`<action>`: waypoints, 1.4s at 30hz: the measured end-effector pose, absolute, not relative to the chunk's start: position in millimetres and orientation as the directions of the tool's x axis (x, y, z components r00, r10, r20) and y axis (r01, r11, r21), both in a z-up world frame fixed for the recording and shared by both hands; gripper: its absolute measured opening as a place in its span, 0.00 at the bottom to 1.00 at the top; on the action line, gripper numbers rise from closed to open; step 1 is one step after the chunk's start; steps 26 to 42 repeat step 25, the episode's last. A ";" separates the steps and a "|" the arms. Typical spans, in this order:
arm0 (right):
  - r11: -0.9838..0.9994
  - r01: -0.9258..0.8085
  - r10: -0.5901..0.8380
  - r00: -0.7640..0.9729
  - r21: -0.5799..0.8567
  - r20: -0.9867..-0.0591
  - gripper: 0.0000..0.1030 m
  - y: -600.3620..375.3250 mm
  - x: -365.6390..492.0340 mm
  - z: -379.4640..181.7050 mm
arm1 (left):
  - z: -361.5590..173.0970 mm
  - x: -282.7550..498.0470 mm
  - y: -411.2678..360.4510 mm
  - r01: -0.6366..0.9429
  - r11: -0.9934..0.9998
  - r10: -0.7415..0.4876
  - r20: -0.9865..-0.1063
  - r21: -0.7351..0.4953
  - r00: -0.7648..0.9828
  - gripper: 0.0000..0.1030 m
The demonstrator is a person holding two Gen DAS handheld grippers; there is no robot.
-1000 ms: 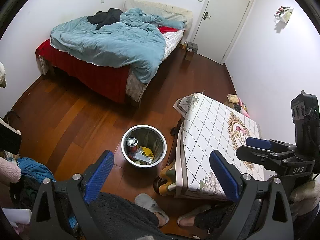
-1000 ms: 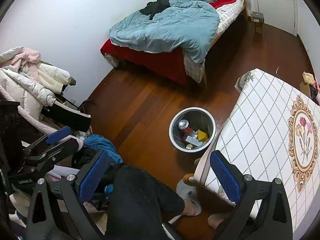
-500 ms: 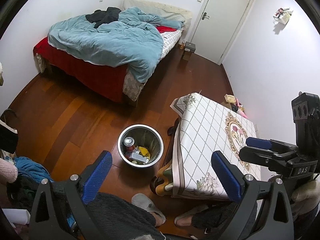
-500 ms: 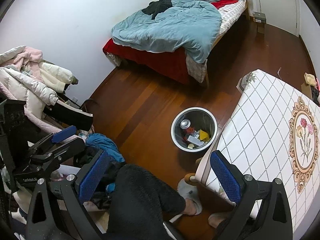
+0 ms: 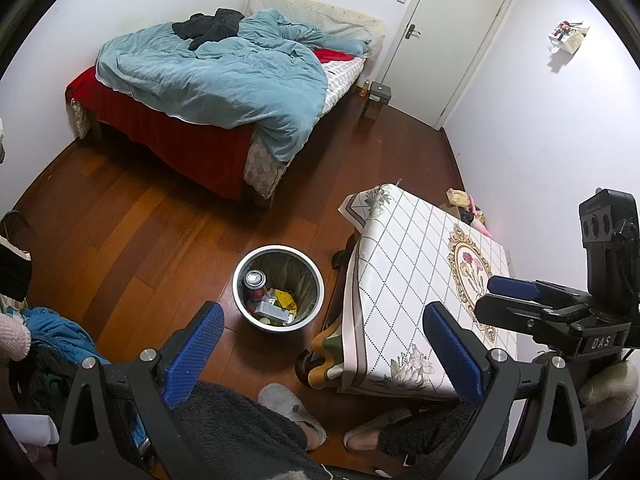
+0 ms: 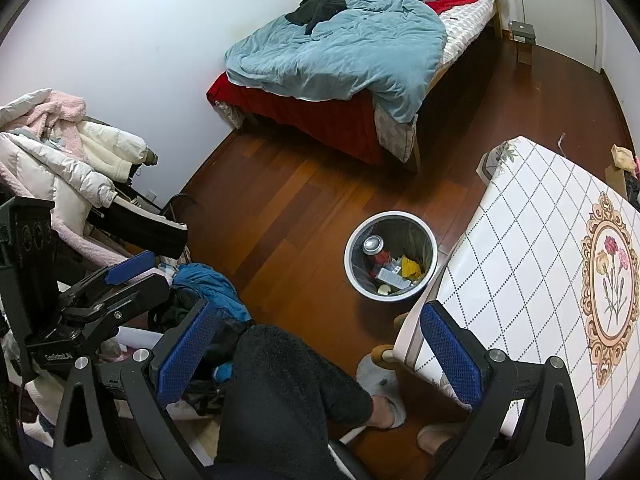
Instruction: Collect trash
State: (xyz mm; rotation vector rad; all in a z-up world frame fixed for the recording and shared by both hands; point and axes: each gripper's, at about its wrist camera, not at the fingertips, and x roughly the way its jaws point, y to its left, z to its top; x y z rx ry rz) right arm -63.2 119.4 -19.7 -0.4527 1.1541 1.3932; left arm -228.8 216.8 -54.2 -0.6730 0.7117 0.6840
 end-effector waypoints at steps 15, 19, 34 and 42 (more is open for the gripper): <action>0.197 -0.908 0.509 -0.228 0.371 -0.830 1.00 123.7 -68.9 -22.2 | -55.9 -231.5 215.8 -0.741 0.593 0.305 -0.764 -0.316 0.569 0.99; 0.196 -0.907 0.508 -0.231 0.372 -0.830 1.00 123.8 -69.1 -22.7 | -57.8 -232.6 214.3 -0.740 0.594 0.297 -0.769 -0.315 0.566 0.99; 0.187 -0.910 0.497 -0.238 0.371 -0.834 1.00 118.8 -69.8 -26.3 | -59.4 -234.6 214.8 -0.737 0.587 0.286 -0.766 -0.334 0.575 0.99; 0.187 -0.910 0.497 -0.238 0.371 -0.834 1.00 118.8 -69.8 -26.3 | -59.4 -234.6 214.8 -0.737 0.587 0.286 -0.766 -0.334 0.575 0.99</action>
